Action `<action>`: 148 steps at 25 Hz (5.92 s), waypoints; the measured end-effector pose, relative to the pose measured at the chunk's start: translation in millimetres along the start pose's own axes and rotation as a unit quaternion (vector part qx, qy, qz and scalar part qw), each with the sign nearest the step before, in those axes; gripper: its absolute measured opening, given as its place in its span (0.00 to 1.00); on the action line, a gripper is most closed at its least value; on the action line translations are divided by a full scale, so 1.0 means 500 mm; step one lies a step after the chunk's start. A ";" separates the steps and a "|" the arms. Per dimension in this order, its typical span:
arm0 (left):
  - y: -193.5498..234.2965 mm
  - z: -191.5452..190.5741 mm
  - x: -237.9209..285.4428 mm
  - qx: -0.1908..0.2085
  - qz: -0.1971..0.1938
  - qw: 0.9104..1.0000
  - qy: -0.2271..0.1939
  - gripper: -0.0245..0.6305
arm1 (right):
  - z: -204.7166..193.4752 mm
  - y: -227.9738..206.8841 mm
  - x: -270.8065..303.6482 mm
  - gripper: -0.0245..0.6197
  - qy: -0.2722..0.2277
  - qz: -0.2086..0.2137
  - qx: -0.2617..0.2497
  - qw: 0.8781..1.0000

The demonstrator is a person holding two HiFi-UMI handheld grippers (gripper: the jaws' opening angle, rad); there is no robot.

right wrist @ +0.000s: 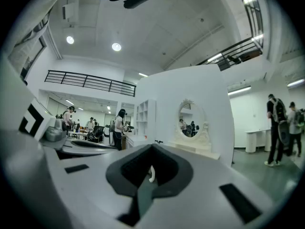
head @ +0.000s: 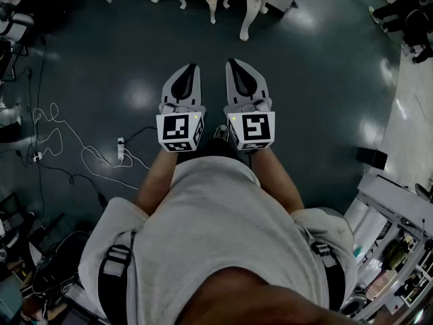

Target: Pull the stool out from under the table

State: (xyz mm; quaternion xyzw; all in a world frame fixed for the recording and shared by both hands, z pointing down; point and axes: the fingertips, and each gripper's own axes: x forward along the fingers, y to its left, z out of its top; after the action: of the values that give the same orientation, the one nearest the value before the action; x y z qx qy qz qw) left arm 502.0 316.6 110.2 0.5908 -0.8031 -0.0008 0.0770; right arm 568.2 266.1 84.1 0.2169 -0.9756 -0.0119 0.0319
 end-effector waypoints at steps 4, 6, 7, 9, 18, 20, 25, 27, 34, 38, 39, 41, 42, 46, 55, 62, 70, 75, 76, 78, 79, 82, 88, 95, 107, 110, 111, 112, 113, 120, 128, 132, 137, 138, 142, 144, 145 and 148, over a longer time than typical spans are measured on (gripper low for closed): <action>-0.018 -0.005 0.021 -0.013 0.007 1.000 0.001 0.06 | -0.010 -0.033 -0.005 0.06 -0.002 0.005 0.006 1.000; -0.028 -0.008 0.027 -0.011 0.008 1.000 0.007 0.06 | -0.018 -0.053 -0.007 0.06 0.002 0.000 0.018 1.000; -0.031 -0.008 0.030 -0.010 0.009 1.000 0.009 0.06 | -0.023 -0.062 -0.006 0.06 0.006 -0.004 0.028 1.000; -0.030 -0.009 0.038 -0.007 0.010 1.000 0.014 0.06 | -0.031 -0.077 0.003 0.06 0.013 -0.012 0.048 0.999; -0.010 -0.035 0.080 0.006 0.024 0.999 0.038 0.06 | -0.067 -0.104 0.044 0.06 0.020 -0.008 0.060 0.998; 0.011 -0.038 0.085 0.004 0.033 0.999 0.040 0.06 | -0.071 -0.103 0.066 0.06 0.024 -0.003 0.059 0.998; 0.086 -0.043 0.102 -0.001 0.062 0.997 0.044 0.06 | -0.067 -0.080 0.143 0.06 0.022 0.021 0.060 0.998; 0.121 -0.053 0.107 -0.006 0.069 0.996 0.049 0.06 | -0.070 -0.058 0.180 0.06 0.024 0.031 0.059 0.997; 0.269 -0.086 0.171 -0.026 0.047 0.997 0.059 0.06 | -0.089 0.038 0.345 0.06 0.041 0.053 0.040 0.997; 0.390 -0.081 0.227 -0.031 0.028 0.998 0.054 0.06 | -0.083 0.083 0.482 0.06 0.055 0.042 0.020 0.997; 0.428 -0.078 0.237 -0.032 0.026 0.998 0.056 0.06 | -0.082 0.100 0.523 0.06 0.060 0.042 0.017 0.997; 0.505 -0.070 0.260 -0.033 0.022 0.997 0.062 0.06 | -0.075 0.135 0.608 0.06 0.067 0.043 0.017 0.997; 0.536 -0.067 0.272 -0.035 0.018 0.997 0.064 0.06 | -0.068 0.148 0.645 0.06 0.068 0.042 0.019 0.997; 0.632 -0.045 0.314 -0.039 -0.008 0.997 0.062 0.06 | -0.033 0.195 0.754 0.06 0.073 0.039 0.014 0.996; 0.798 -0.022 0.416 -0.052 -0.020 0.997 0.058 0.06 | -0.025 0.230 0.927 0.06 0.092 0.032 0.019 0.995; 0.863 -0.053 0.530 -0.054 -0.021 0.994 0.091 0.06 | -0.092 0.186 1.022 0.06 0.122 0.050 0.040 0.990; 0.897 -0.048 0.730 0.005 -0.071 0.988 0.134 0.06 | -0.176 0.088 1.170 0.06 0.144 0.036 0.097 0.984; 0.907 -0.081 0.815 0.012 -0.092 0.983 0.160 0.06 | -0.219 0.037 1.210 0.06 0.168 0.017 0.101 0.980; 0.906 -0.084 0.826 0.011 -0.100 0.981 0.164 0.06 | -0.224 0.031 1.215 0.06 0.172 0.012 0.102 0.980; 0.911 -0.094 0.849 0.013 -0.118 0.978 0.171 0.06 | -0.238 0.024 1.231 0.06 0.179 0.005 0.100 0.979; 0.918 -0.103 0.861 0.016 -0.127 0.976 0.175 0.06 | -0.252 0.024 1.244 0.06 0.186 0.004 0.097 0.978; 0.957 -0.130 0.891 0.026 -0.158 0.969 0.190 0.06 | -0.304 0.044 1.288 0.06 0.214 0.003 0.083 0.973; 1.060 -0.154 0.923 0.066 -0.242 0.947 0.202 0.06 | -0.344 0.105 1.346 0.06 0.237 -0.044 0.083 0.967; 1.110 -0.232 1.016 0.110 -0.294 0.924 0.219 0.06 | -0.438 0.095 1.381 0.06 0.247 -0.116 0.134 0.953; 1.070 -0.476 1.228 0.128 -0.277 0.920 0.246 0.06 | -0.729 -0.102 1.431 0.06 0.238 -0.207 0.112 0.942; 1.059 -0.504 1.275 0.125 -0.268 0.926 0.235 0.06 | -0.778 -0.142 1.422 0.06 0.242 -0.211 0.088 0.943; 1.055 -0.516 1.288 0.123 -0.272 0.925 0.235 0.06 | -0.800 -0.152 1.419 0.06 0.248 -0.216 0.084 0.941; 1.054 -0.529 1.300 0.123 -0.277 0.923 0.236 0.06 | -0.822 -0.161 1.418 0.06 0.254 -0.220 0.086 0.938; 1.055 -0.543 1.313 0.125 -0.280 0.922 0.236 0.06 | -0.841 -0.167 1.421 0.06 0.258 -0.223 0.091 0.936; 1.082 -0.667 1.368 0.124 -0.268 0.926 0.237 0.06 | -0.905 -0.178 1.440 0.06 0.266 -0.210 0.091 0.936; 1.066 -0.719 1.422 0.113 -0.268 0.936 0.199 0.06 | -0.969 -0.230 1.464 0.06 0.242 -0.233 0.093 0.937; 1.077 -0.771 1.453 0.122 -0.262 0.938 0.189 0.06 | -1.013 -0.267 1.474 0.06 0.228 -0.257 0.099 0.934; 1.088 -0.841 1.509 0.122 -0.254 0.942 0.182 0.06 | -1.073 -0.323 1.474 0.06 0.217 -0.289 0.114 0.926; 1.092 -0.857 1.520 0.131 -0.255 0.941 0.180 0.06 | -1.094 -0.331 1.472 0.06 0.223 -0.292 0.116 0.923; 1.125 -0.930 1.602 0.185 -0.245 0.935 0.177 0.06 | -1.171 -0.378 1.476 0.06 0.250 -0.280 0.115 0.920; 1.138 -0.959 1.639 0.197 -0.245 0.929 0.193 0.06 | -1.200 -0.399 1.481 0.06 0.263 -0.276 0.106 0.918; 1.139 -0.967 1.652 0.201 -0.248 0.927 0.198 0.06 | -1.210 -0.407 1.484 0.06 0.267 -0.274 0.099 0.918; 1.131 -0.982 1.673 0.208 -0.254 0.923 0.203 0.06 | -1.224 -0.420 1.500 0.06 0.273 -0.269 0.088 0.919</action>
State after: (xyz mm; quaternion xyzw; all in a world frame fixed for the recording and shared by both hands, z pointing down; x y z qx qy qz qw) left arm -215.8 -262.5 749.9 0.7653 -0.5753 0.2663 0.1110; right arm 20.4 -247.8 729.8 0.4678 -0.8311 0.1255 0.2734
